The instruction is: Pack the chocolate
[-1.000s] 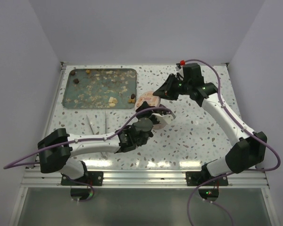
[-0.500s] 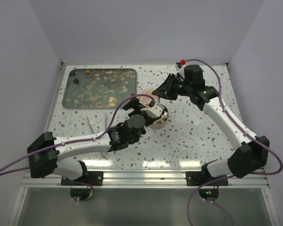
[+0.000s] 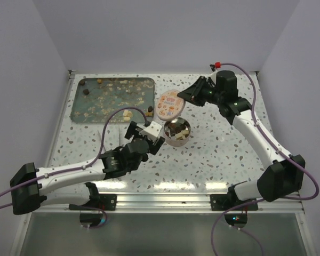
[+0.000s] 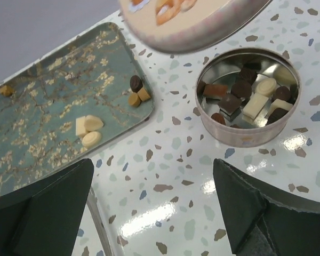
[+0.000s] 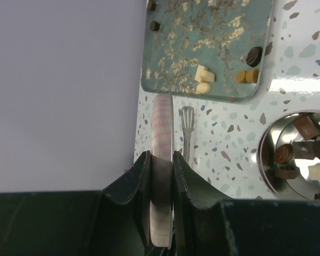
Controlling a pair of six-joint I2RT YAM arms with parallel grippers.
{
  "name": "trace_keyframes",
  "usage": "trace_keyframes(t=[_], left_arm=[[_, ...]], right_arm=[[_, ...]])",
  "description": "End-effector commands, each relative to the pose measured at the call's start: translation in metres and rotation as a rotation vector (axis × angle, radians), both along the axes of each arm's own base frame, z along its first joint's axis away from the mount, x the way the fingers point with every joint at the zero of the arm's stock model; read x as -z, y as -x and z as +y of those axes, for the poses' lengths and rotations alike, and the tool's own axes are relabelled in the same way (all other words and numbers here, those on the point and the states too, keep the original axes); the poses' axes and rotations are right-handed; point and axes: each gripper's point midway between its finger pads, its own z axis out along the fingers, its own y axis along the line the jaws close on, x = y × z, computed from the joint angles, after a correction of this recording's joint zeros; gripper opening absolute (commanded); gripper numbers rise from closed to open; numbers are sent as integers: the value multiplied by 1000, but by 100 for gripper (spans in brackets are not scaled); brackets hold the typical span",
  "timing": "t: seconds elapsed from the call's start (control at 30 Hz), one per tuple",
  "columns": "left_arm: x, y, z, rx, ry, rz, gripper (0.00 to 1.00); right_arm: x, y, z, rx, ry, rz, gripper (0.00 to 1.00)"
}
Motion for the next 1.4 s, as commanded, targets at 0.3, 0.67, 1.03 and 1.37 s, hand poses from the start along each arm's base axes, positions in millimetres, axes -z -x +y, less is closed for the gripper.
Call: trace_keyframes(t=[0.3,0.67,1.03,1.37], left_arm=[[5,-28,9,50,559,354,100],[-6,-36,-56,397,832,709,100],[33,-45,-73,419,846,876,100],[46,-52,-80,416,866,899,100]], right_arm=[[45,-2,-55,96,58,-19,0],[93,6,-75,133,43,-25,0],[126,-3,-81,155,-42,-50,0],[159,-1,-89,160,-41,-19,0]])
